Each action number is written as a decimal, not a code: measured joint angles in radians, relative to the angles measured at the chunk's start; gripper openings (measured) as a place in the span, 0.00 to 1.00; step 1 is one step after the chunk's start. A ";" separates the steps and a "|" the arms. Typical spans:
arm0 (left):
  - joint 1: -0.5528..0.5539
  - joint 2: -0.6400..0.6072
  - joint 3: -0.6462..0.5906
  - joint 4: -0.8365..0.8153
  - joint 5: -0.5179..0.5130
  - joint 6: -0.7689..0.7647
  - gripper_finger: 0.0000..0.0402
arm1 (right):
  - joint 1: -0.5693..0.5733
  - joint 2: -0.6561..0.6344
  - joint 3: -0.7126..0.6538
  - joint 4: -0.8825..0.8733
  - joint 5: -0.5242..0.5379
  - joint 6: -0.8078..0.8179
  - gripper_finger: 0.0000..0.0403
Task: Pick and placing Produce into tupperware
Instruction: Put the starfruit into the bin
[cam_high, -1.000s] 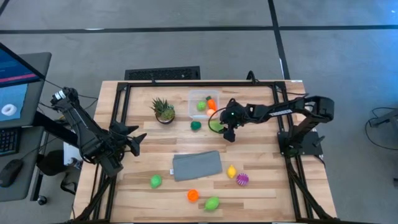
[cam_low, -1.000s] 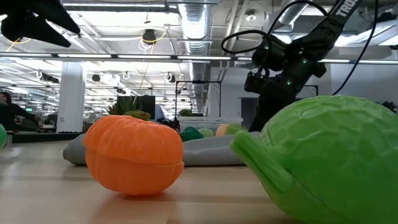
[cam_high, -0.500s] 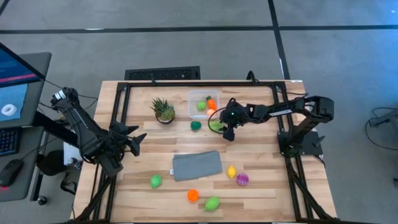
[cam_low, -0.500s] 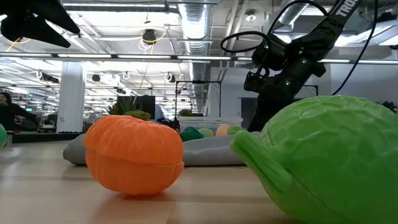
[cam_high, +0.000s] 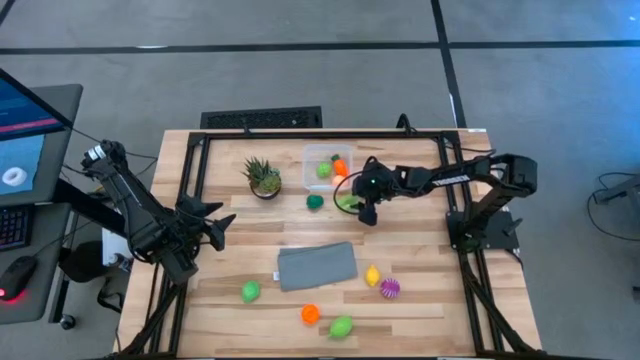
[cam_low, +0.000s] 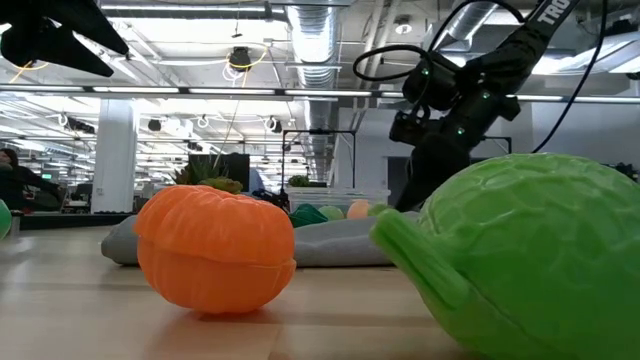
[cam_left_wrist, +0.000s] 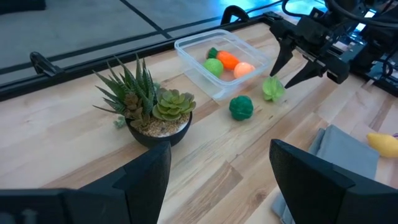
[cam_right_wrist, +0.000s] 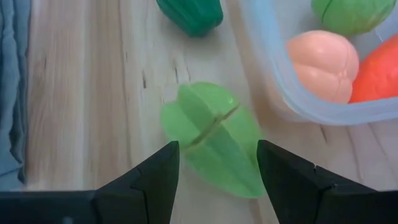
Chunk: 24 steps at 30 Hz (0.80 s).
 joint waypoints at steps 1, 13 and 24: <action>0.000 0.000 0.000 0.000 0.000 0.000 0.66 | 0.003 0.000 0.000 -0.005 0.000 -0.002 0.59; 0.000 0.000 0.000 0.005 0.000 0.000 0.66 | 0.022 0.000 0.000 -0.021 -0.029 0.006 0.59; 0.000 0.000 0.000 0.007 0.000 0.000 0.66 | 0.049 0.000 0.000 -0.023 0.001 0.040 0.60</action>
